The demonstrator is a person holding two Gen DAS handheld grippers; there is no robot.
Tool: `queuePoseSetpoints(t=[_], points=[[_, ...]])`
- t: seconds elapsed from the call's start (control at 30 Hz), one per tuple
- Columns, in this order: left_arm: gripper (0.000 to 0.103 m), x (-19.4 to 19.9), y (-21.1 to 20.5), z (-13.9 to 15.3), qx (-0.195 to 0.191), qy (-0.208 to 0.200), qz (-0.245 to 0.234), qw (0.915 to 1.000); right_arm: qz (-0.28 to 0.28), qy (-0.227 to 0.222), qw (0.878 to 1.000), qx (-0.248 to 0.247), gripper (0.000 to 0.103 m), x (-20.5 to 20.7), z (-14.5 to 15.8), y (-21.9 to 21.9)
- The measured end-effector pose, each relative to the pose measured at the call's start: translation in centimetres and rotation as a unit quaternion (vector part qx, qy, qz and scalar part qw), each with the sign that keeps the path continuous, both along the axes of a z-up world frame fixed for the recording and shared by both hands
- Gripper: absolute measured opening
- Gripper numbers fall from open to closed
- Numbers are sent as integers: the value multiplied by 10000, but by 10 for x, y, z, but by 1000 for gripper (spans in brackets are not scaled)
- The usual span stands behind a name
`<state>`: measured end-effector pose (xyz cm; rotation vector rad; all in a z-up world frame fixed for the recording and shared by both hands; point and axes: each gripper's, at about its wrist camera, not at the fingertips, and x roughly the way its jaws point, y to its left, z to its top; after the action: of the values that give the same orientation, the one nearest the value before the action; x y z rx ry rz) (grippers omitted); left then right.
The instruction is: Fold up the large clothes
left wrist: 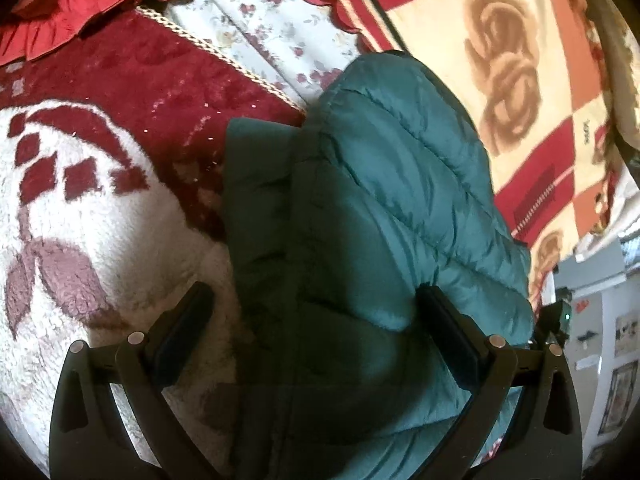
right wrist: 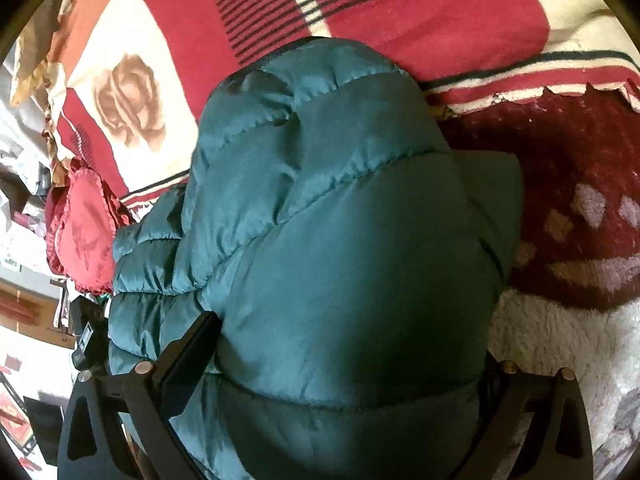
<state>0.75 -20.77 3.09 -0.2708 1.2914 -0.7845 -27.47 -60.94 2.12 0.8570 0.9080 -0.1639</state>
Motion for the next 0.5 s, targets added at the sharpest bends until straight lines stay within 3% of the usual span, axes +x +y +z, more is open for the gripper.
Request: queuePoseSetpoints(t=[0.03,0.07,0.1,0.2,0.27,0.5], points=[[92,-3,-1,3,-125,-29,-113,9999,-3,-69,10000,-32,92,-2,3,5],[66,-6,-2,3,-439,163,-288,9985,-7,-105,9999,-71,83,-2,5,8],[66,-8,0,4,-627,320,-259,9972,-17,-161,9997,-181,73,-6,12,12],[58,-17,-1,16,-623,82,-180,9979,-63,-363,9990,-249,52,-18,27,19],[53,-19,4,20,-766,150,-131,9969,-50,-518,9982,-293,45,-27,41,24],[52,-43,20,65,-966,52,-397,9945,61,-968,9948,-307,40,-52,91,52]])
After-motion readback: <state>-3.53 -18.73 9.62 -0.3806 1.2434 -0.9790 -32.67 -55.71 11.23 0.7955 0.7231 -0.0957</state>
